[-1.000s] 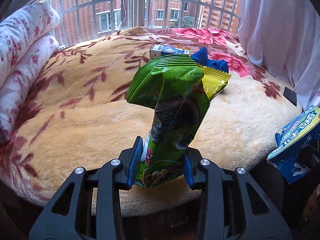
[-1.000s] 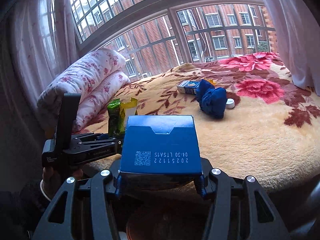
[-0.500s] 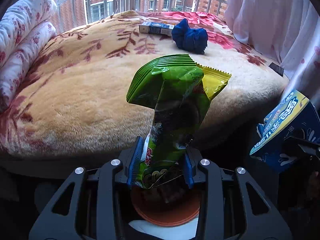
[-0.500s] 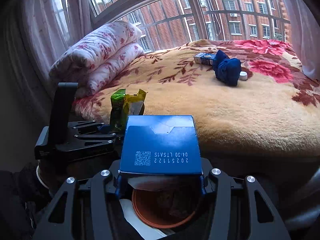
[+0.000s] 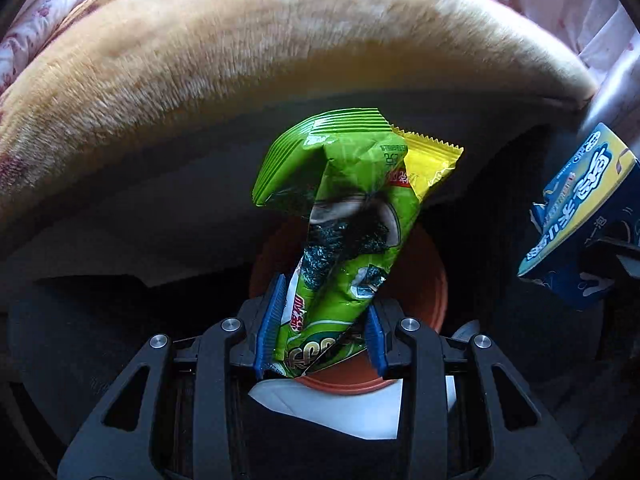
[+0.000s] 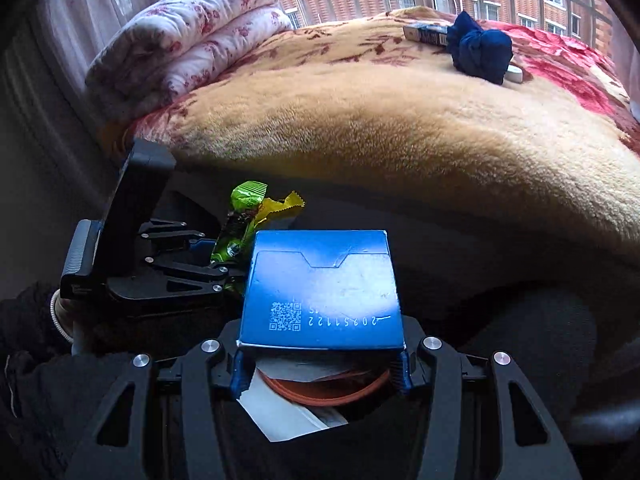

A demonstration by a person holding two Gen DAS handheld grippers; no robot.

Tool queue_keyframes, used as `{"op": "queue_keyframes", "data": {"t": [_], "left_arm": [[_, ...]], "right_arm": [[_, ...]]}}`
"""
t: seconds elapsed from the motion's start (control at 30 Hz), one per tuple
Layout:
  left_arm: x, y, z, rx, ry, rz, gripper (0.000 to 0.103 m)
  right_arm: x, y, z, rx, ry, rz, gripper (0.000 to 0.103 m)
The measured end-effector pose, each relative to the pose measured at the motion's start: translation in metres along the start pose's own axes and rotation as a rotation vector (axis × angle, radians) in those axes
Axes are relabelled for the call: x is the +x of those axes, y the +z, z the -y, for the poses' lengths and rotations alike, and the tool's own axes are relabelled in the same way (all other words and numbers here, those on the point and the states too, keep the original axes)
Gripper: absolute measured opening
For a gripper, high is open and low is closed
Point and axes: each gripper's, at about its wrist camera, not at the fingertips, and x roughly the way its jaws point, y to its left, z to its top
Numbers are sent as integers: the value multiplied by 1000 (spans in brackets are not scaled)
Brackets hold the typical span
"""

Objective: Collect trash
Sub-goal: 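Lower both items over the orange bucket and open both tools to drop them, then grasp the blue cloth with the right tool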

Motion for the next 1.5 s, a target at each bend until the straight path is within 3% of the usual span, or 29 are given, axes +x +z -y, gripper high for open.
{"op": "queue_keyframes", "data": {"t": [0.17, 0.47, 0.53, 0.57, 0.6, 0.63, 0.87, 1.03, 1.2, 1.43, 1.5], "left_arm": [[38, -3, -3, -14, 21, -111, 36], [65, -8, -2, -13, 4, -193, 36], [70, -7, -5, -20, 3, -220, 46], [75, -6, -4, -25, 3, -234, 53], [77, -6, -5, -32, 3, -242, 67], [77, -6, -6, -39, 0, -242, 72], [80, -6, -5, -53, -1, -254, 72], [66, -2, 2, -21, 23, -197, 72], [22, -2, 1, 56, 1, -100, 72], [-64, 17, -5, 115, -85, 131, 72], [-87, 27, -8, 113, -95, 213, 78]], "right_arm": [[35, -5, 7, 12, -8, -92, 53], [72, -5, 4, -33, -4, -198, 53], [77, -5, 4, -41, -5, -212, 56], [79, -5, 4, -46, -6, -219, 67], [80, -5, 5, -49, -11, -219, 75], [80, -5, 5, -51, -19, -214, 75], [60, -4, 13, -38, -15, -188, 75], [33, 5, 18, -45, -21, -128, 75], [0, 20, 29, -38, -15, -41, 75], [-41, 81, 66, -16, -85, 134, 78], [-45, 103, 75, -7, -110, 183, 79]]}}
